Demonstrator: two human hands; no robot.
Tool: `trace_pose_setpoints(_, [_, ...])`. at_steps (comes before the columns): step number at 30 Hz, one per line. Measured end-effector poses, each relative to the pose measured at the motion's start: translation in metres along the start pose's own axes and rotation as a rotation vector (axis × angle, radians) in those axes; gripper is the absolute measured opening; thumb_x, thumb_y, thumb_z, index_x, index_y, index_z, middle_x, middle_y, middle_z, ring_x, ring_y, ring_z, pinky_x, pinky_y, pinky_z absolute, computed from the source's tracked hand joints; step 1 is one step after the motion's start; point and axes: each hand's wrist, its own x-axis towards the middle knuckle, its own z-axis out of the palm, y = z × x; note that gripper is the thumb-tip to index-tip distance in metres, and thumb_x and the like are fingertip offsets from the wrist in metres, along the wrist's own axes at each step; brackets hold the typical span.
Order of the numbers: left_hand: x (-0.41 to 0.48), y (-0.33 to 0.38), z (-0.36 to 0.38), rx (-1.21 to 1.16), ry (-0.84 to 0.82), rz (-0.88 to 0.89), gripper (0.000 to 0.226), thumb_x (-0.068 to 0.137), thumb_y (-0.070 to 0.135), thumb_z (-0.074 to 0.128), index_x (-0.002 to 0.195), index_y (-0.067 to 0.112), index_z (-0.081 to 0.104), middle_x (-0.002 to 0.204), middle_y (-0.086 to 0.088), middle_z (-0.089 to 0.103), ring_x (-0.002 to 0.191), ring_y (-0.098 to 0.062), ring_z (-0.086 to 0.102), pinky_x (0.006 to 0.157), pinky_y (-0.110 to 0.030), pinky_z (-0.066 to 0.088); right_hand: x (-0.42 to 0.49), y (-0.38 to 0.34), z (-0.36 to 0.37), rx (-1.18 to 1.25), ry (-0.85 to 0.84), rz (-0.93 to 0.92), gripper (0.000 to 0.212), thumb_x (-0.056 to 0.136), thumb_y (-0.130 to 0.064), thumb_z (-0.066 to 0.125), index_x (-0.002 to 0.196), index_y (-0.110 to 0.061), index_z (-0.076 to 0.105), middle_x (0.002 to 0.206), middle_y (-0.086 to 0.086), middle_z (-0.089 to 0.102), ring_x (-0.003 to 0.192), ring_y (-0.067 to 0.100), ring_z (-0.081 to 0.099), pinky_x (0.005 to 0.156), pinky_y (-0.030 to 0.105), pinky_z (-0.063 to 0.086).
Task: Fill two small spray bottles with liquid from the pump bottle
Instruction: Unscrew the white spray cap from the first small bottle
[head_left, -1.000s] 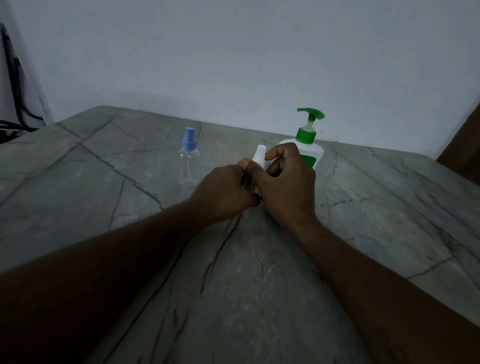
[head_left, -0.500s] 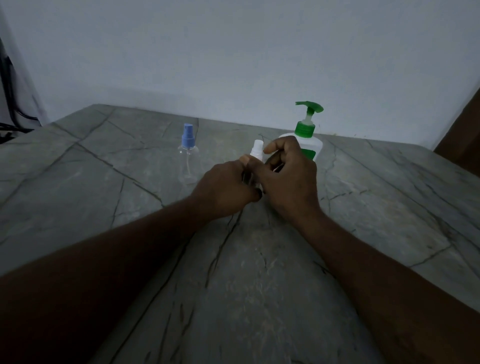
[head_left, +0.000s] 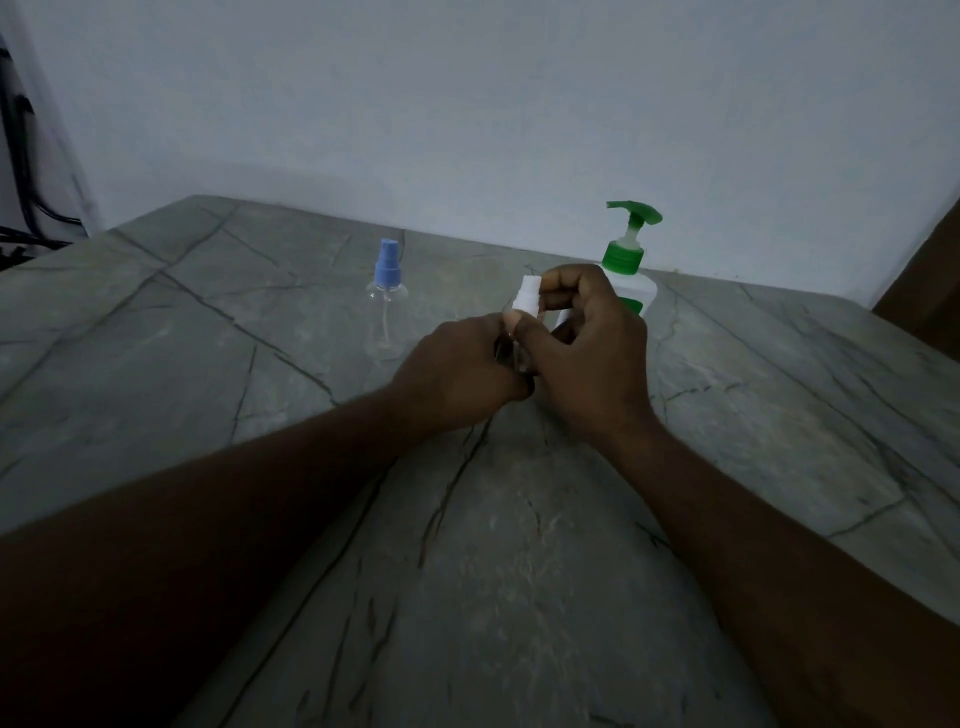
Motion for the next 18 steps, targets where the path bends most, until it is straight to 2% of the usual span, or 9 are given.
trace_pose_setpoints(4, [0.0012,-0.0003,0.0014,0.020,-0.003,-0.004,0.046,0.083,0.028,0.078,0.125,0.014,0.064,0.108,0.000,0.068,0.089,-0.013,0.062,0.068,-0.015,0.041,-0.0009,-0.0004,-0.0007,0.041,-0.031,0.016,0.030,0.088,-0.025,0.078,0.113,-0.023,0.062,0.104,-0.008,0.071,0.089,0.002,0.068,0.069,0.014,0.054])
trace_pose_setpoints(7, [0.0017,0.0001,0.0024,0.037,-0.003,-0.014,0.053,0.084,0.027,0.078,0.132,0.012,0.061,0.114,-0.002,0.069,0.089,-0.012,0.059,0.068,-0.015,0.042,-0.0011,-0.0006,0.0012,-0.018,-0.001,0.022,0.032,0.083,-0.034,0.084,0.107,-0.023,0.065,0.099,-0.011,0.069,0.085,0.001,0.063,0.069,0.007,0.046])
trace_pose_setpoints(10, [0.0018,0.0002,0.0023,0.039,-0.006,-0.008,0.052,0.083,0.026,0.078,0.131,0.013,0.061,0.112,0.000,0.067,0.089,-0.011,0.058,0.067,-0.015,0.040,0.0009,0.0008,0.0009,-0.018,0.030,0.035,0.025,0.082,-0.031,0.085,0.099,-0.022,0.068,0.092,-0.012,0.069,0.080,-0.001,0.062,0.069,0.006,0.045])
trace_pose_setpoints(13, [0.0021,-0.0013,0.0014,0.020,-0.018,-0.017,0.044,0.082,0.027,0.078,0.123,0.015,0.064,0.108,0.004,0.067,0.089,-0.012,0.061,0.070,-0.021,0.044,0.0015,-0.0005,-0.0007,0.066,-0.040,0.077,0.024,0.090,-0.021,0.077,0.112,-0.017,0.072,0.102,-0.006,0.074,0.085,0.005,0.068,0.073,0.015,0.054])
trace_pose_setpoints(16, [0.0029,-0.0037,0.0015,0.007,-0.027,-0.031,0.033,0.080,0.029,0.079,0.108,0.016,0.068,0.100,0.002,0.070,0.089,-0.014,0.065,0.074,-0.027,0.049,0.0018,-0.0001,-0.0029,0.215,-0.112,0.098,0.029,0.096,-0.010,0.068,0.124,-0.018,0.069,0.110,0.000,0.076,0.077,0.004,0.069,0.065,0.019,0.056])
trace_pose_setpoints(18, [0.0034,-0.0044,0.0021,0.014,-0.024,-0.031,0.034,0.080,0.030,0.079,0.109,0.015,0.069,0.099,0.002,0.070,0.088,-0.013,0.065,0.072,-0.025,0.049,0.0017,0.0002,-0.0023,0.199,-0.100,0.089,0.030,0.095,-0.018,0.070,0.126,-0.020,0.068,0.110,-0.002,0.076,0.080,0.004,0.070,0.066,0.020,0.057])
